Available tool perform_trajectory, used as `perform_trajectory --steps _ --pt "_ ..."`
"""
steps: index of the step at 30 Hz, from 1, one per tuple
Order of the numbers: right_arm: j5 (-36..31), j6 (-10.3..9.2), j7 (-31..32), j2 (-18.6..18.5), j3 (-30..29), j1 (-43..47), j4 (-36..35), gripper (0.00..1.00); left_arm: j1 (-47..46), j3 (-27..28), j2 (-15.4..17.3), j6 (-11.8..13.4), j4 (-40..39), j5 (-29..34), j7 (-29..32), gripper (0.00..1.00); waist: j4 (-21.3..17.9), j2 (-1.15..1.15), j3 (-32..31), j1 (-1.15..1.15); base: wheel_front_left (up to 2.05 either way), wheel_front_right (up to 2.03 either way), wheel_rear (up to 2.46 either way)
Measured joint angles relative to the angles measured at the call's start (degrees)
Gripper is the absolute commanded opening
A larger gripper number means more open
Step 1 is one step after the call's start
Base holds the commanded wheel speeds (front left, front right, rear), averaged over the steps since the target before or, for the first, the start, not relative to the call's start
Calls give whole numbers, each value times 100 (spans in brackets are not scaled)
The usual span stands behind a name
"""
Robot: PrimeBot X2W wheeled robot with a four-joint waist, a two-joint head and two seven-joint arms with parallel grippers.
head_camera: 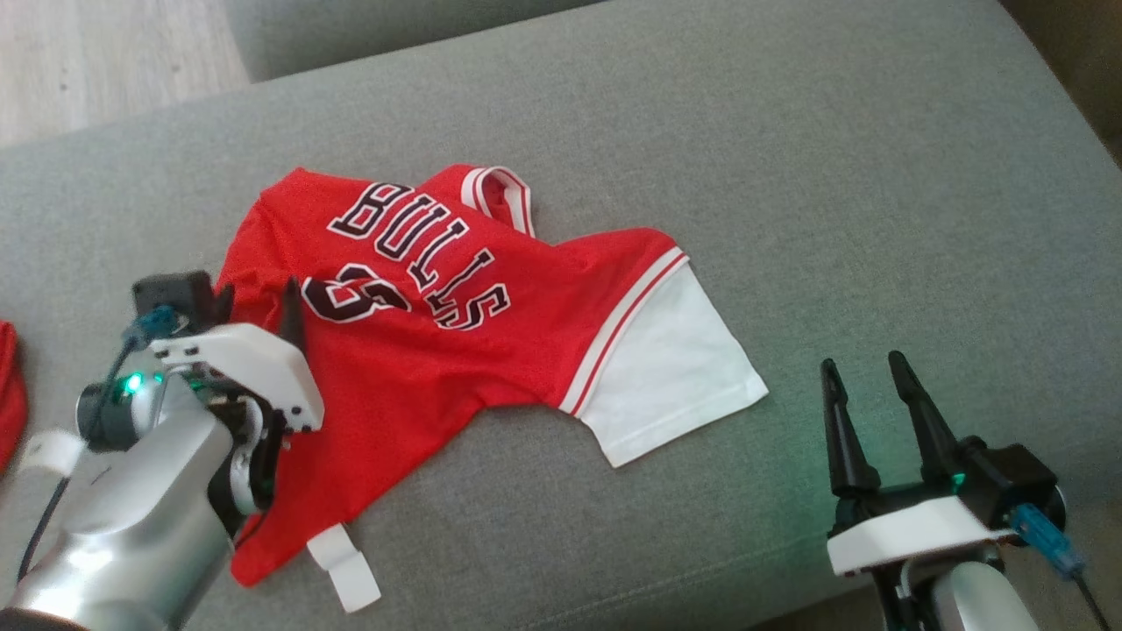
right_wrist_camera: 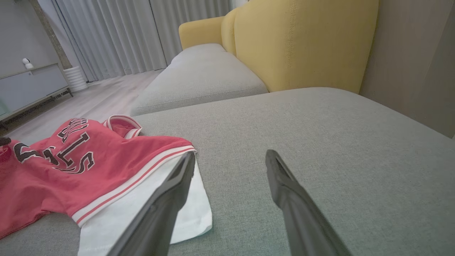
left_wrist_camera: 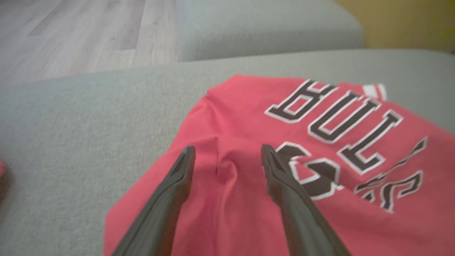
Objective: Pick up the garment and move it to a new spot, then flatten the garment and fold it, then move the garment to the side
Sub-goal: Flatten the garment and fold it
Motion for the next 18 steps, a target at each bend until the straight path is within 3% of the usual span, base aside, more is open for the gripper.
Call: perform_trajectory --steps 4,6,11,16,18 --pt "-1 0 0 1 -119 53 -4 100 179 342 4 -10 -433 -7 -448 100 51 0 -133 0 0 0 0" --pt "-19 0 0 0 -208 140 -42 100 378 561 12 120 -808 142 -513 100 117 0 -201 0 0 0 0" --pt "-208 0 0 1 -405 276 -187 100 1280 1315 -11 477 -2140 1103 -517 100 341 0 -397 0 0 0 0" --pt "-413 0 0 2 -608 415 -393 100 2588 1674 -431 508 -2967 1887 -516 100 638 0 -605 0 0 0 0" --pt "-485 0 0 2 -677 518 -442 100 3013 1789 -608 383 -3097 2164 -516 100 764 0 -680 0 0 0 0"
